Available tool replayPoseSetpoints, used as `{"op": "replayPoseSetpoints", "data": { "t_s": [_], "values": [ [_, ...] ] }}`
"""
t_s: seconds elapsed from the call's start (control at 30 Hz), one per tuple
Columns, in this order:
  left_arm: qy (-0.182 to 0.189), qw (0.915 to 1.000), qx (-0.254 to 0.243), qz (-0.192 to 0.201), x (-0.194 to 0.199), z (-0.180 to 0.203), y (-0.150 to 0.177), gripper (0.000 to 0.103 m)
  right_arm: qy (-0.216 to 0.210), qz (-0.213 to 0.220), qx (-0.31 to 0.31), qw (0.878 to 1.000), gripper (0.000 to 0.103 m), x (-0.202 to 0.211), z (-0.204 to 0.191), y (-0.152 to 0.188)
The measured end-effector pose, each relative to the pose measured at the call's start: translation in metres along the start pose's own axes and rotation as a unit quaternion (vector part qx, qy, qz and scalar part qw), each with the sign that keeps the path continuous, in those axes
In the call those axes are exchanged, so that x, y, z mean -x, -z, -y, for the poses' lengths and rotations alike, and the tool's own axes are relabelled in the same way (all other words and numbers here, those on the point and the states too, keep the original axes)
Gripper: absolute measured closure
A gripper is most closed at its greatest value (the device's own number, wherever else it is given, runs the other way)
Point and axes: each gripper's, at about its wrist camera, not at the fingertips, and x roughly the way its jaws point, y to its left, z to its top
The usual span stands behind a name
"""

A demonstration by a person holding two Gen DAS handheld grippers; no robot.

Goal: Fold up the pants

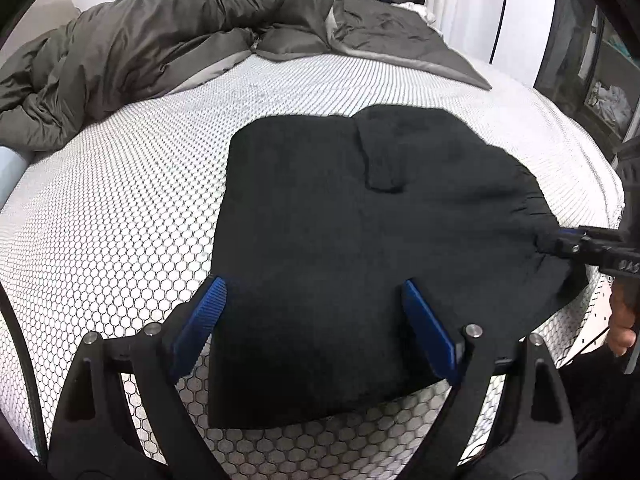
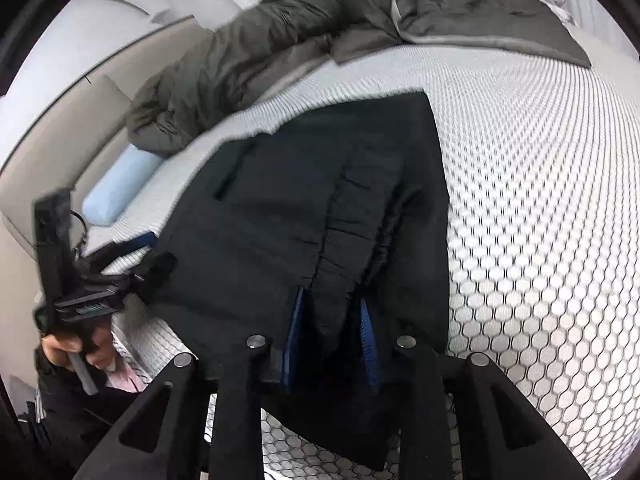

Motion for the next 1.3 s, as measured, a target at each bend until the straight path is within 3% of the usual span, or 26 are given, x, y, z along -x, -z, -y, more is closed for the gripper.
{"op": "replayPoseSetpoints", "data": {
  "t_s": [0.03,0.2,0.33,0.43,0.53,0.67,0.77,0.83,0.9,1.0,1.07,1.13,1.2,1.27,1.3],
  "values": [
    [0.009,0.9999,-0.004,0.010,0.006,0.003,0.000,0.015,-0.002,0.005,-0.001,1.000,0.063,0.005,0.000,-0.002],
    [0.050,0.9952,-0.065,0.055,0.025,0.030,0.002,0.015,0.030,0.114,0.040,0.992,0.061,0.047,-0.011,-0.005],
    [0.080,0.9884,-0.126,0.027,0.005,0.058,0.007,0.015,-0.006,0.085,0.097,0.992,0.062,0.017,-0.045,-0.005],
    [0.079,0.9850,-0.154,0.006,-0.010,0.059,0.015,0.015,0.012,0.062,0.160,0.985,0.064,-0.015,-0.074,-0.005],
    [0.100,0.9819,-0.161,0.000,-0.009,0.050,0.021,0.015,0.059,-0.009,0.175,0.983,0.066,-0.058,-0.074,0.001],
    [0.094,0.9822,-0.163,0.002,0.002,0.040,0.032,0.015,0.084,0.003,0.227,0.970,0.066,-0.036,-0.072,0.012],
    [0.092,0.9836,-0.155,-0.003,0.011,0.028,0.036,0.014,0.088,0.016,0.195,0.977,0.065,-0.014,-0.051,0.013],
    [0.081,0.9842,-0.157,0.008,0.024,0.022,0.036,0.014,0.084,0.018,0.169,0.982,0.054,-0.005,-0.037,0.008],
    [0.072,0.9867,-0.140,0.040,0.042,0.011,0.030,0.014,0.070,0.038,0.156,0.985,0.055,0.009,-0.031,0.007],
    [0.092,0.9895,-0.083,0.074,0.055,-0.014,0.011,0.013,0.043,0.076,0.144,0.986,0.055,0.026,-0.034,-0.006],
    [0.092,0.9913,-0.061,0.070,0.045,-0.020,-0.005,0.013,0.035,0.079,0.148,0.985,0.055,0.024,-0.044,-0.019],
    [0.080,0.9944,-0.056,0.041,0.020,-0.022,-0.023,0.014,0.040,0.055,0.158,0.985,0.055,0.004,-0.057,-0.034],
    [0.080,0.9948,-0.061,0.007,-0.007,-0.021,-0.037,0.022,0.044,0.018,0.177,0.983,0.055,-0.024,-0.070,-0.045],
    [0.079,0.9944,-0.066,-0.025,-0.034,-0.015,-0.046,0.045,0.059,-0.023,0.199,0.978,0.055,-0.056,-0.079,-0.052],
    [0.071,0.9940,-0.073,-0.039,-0.044,-0.014,-0.048,0.046,0.066,-0.035,0.208,0.975,0.055,-0.066,-0.080,-0.055]
  ]
}}
